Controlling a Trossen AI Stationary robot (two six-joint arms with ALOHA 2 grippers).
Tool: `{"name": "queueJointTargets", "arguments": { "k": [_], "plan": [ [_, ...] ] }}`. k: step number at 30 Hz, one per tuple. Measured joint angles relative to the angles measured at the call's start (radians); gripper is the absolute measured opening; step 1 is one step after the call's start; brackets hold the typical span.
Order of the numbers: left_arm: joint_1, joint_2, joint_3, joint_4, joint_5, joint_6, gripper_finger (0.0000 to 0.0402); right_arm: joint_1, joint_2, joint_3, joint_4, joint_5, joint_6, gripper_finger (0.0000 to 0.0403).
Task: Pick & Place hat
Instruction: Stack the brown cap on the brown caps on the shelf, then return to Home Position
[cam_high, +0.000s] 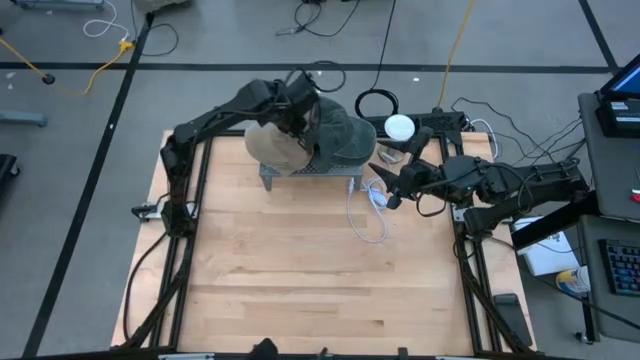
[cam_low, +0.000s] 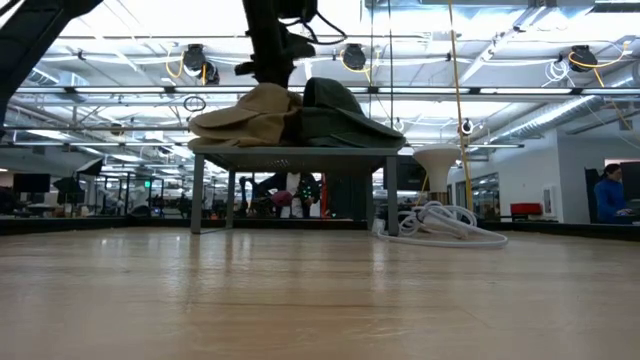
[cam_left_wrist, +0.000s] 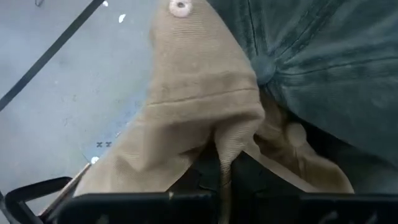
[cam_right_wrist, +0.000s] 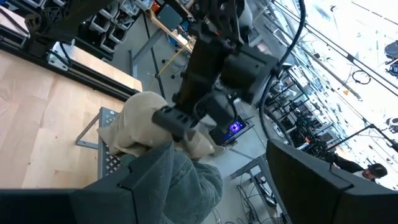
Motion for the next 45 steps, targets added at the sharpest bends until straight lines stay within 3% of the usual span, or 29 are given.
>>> {"name": "queueJointTargets", "arguments": {
  "k": [13, 29, 36, 42, 45],
  "plan": [
    [-0.002, 0.054, 0.0, -0.018, 0.002, 0.006, 0.0021, 0.0, 0.0, 0.0, 0.0, 0.0, -0.002, 0.0251],
    [-0.013, -0.083, 0.0, 0.033, 0.013, 0.044, 0.0225, 0.0, 0.0, 0.0, -0.001, 0.0, 0.005, 0.0251],
    [-0.021, -0.192, 0.0, 0.023, 0.03, 0.055, 0.0267, -0.003, 0.0, 0.0, -0.001, -0.003, 0.18, 0.0251],
    [-0.05, -0.33, -0.001, 0.036, 0.035, 0.096, 0.0287, 0.005, -0.034, 0.0, -0.025, -0.205, 0.311, 0.0251],
    [-0.063, -0.405, -0.001, 0.061, 0.026, 0.121, 0.0293, 0.005, -0.068, 0.0, -0.062, -0.209, 0.367, 0.0251]
  ]
}}
